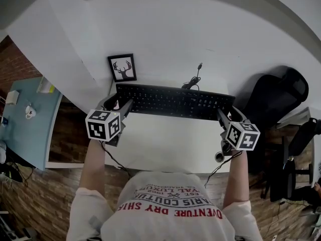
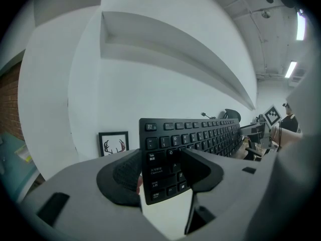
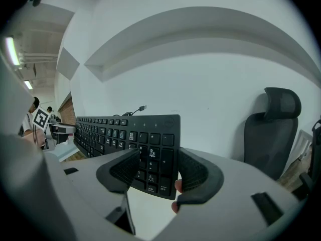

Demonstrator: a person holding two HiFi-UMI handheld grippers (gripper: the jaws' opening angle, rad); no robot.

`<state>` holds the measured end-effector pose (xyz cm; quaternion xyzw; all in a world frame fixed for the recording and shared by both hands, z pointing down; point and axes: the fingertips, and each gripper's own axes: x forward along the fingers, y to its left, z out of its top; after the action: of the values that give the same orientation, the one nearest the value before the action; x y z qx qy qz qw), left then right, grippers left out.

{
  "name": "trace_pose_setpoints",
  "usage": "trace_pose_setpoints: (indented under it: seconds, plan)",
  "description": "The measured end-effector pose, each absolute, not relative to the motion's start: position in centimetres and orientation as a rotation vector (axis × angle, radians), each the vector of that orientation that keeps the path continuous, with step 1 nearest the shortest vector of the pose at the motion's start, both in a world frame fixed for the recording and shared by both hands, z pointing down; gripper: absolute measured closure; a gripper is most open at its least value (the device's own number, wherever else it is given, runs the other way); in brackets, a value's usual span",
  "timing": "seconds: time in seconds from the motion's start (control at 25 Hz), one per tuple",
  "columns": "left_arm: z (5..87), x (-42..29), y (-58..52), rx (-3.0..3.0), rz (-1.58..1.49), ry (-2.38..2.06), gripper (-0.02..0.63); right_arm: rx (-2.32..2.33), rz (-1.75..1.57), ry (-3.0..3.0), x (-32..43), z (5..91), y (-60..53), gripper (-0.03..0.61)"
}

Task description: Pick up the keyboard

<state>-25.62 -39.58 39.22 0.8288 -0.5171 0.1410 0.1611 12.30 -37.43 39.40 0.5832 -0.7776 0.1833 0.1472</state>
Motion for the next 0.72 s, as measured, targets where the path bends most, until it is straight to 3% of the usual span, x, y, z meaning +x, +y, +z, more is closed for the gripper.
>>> trace_pose_setpoints:
  seconds: [0.72]
  plan:
    - [40.20,-25.58,-39.09,2.332,0.405,-1.482,0.354,1.662,0.517,-2.235,12.37,39.47,-37.58,0.319]
